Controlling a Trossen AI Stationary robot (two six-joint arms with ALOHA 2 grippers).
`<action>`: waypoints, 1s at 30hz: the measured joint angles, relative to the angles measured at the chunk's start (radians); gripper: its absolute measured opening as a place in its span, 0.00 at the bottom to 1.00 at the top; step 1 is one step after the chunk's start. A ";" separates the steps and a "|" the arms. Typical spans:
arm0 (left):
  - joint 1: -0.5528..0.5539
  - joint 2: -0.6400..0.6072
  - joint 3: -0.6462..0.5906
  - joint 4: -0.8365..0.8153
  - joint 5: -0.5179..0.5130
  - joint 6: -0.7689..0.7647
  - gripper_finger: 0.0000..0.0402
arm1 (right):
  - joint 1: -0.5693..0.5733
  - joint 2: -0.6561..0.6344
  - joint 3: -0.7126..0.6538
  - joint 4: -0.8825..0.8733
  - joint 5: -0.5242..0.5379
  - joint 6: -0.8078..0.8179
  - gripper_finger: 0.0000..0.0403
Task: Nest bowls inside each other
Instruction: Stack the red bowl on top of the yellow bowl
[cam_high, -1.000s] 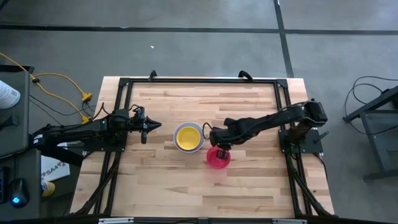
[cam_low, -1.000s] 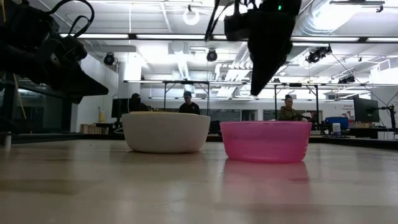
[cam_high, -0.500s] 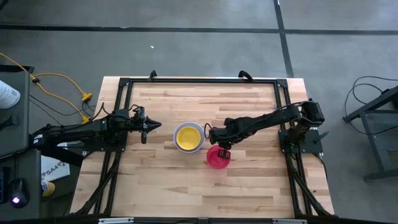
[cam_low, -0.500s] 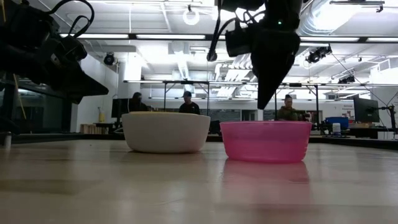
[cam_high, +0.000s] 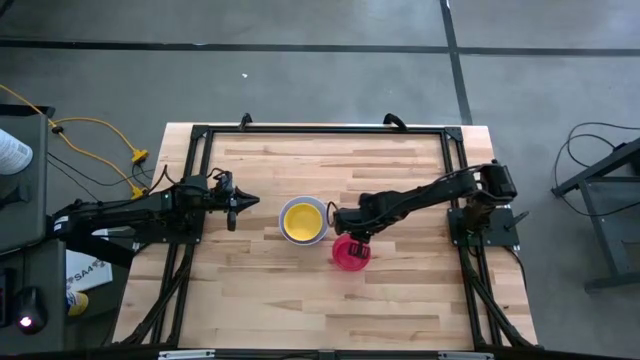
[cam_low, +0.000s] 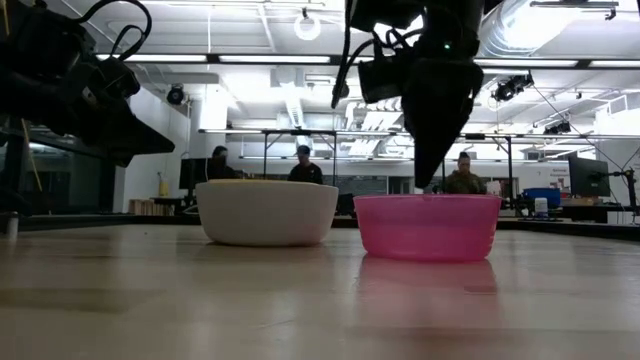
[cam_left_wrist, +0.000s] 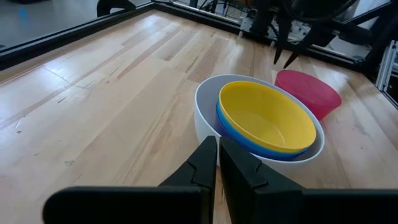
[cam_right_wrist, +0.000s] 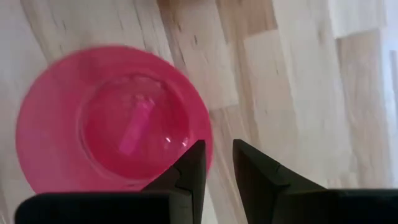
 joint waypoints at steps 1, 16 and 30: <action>0.000 0.000 0.000 0.000 0.000 0.000 0.05 | 0.003 0.002 0.001 0.007 0.001 -0.001 0.18; 0.000 0.000 0.000 0.000 0.001 0.000 0.05 | 0.018 0.005 0.000 0.004 -0.016 -0.084 0.18; 0.000 0.000 0.000 0.000 0.001 0.000 0.05 | 0.021 0.028 0.000 0.015 -0.015 -0.151 0.18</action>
